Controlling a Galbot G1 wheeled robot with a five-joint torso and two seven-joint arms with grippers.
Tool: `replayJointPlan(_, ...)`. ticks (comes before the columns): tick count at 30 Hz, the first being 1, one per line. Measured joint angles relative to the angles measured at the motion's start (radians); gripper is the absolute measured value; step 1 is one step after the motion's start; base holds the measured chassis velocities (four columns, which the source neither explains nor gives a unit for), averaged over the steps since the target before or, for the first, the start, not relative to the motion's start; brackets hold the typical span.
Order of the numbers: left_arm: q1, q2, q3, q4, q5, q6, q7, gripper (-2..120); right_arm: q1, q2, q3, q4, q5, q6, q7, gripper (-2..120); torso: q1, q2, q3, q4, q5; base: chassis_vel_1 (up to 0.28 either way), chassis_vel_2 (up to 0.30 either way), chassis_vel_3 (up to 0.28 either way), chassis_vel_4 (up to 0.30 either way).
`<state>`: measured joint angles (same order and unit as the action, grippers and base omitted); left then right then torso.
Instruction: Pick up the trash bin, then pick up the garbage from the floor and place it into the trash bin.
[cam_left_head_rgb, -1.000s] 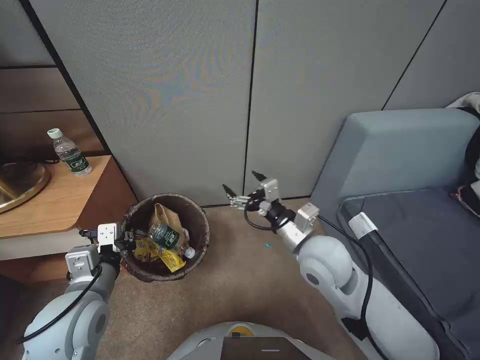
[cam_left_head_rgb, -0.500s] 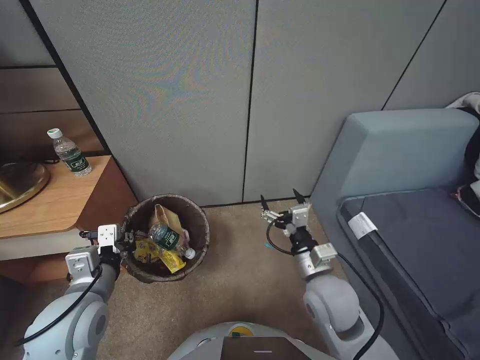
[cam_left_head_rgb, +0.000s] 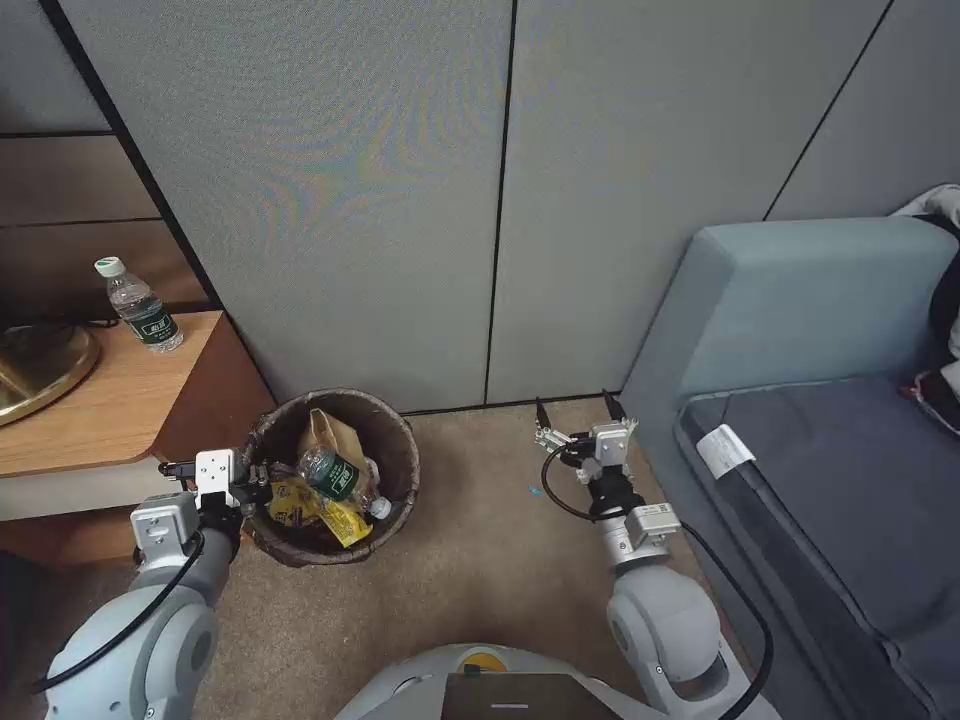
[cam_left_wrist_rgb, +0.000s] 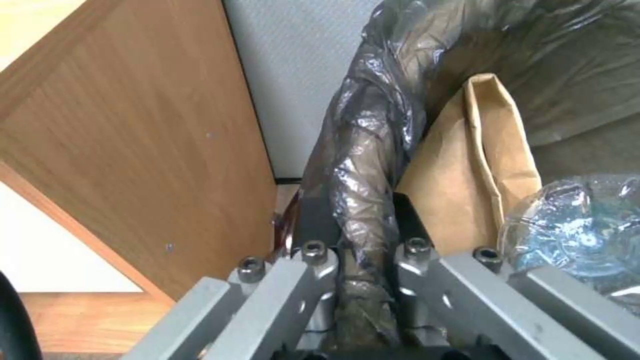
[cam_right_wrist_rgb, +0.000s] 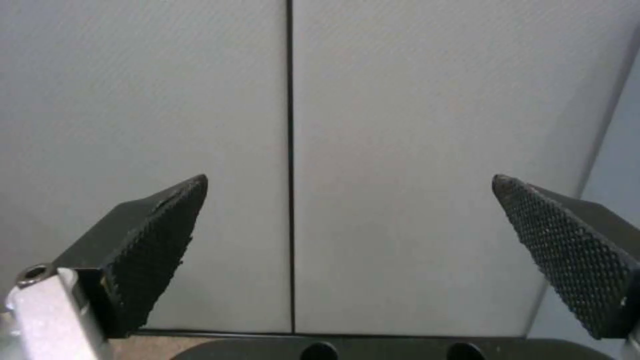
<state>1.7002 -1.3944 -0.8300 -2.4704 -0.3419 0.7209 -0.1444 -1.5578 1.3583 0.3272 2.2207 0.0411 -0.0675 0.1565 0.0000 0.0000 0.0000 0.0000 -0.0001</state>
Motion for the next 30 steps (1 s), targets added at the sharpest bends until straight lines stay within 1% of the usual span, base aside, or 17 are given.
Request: replayJointPlan(30,0.006,-0.004,0.003,-0.005,0.001,0.004,0.002,3,0.031,-0.014,-0.011,-0.011,0.021,-0.022,0.007,100,0.000,0.000,0.000,0.0000,0.0001,0.000,0.000,0.000,0.000)
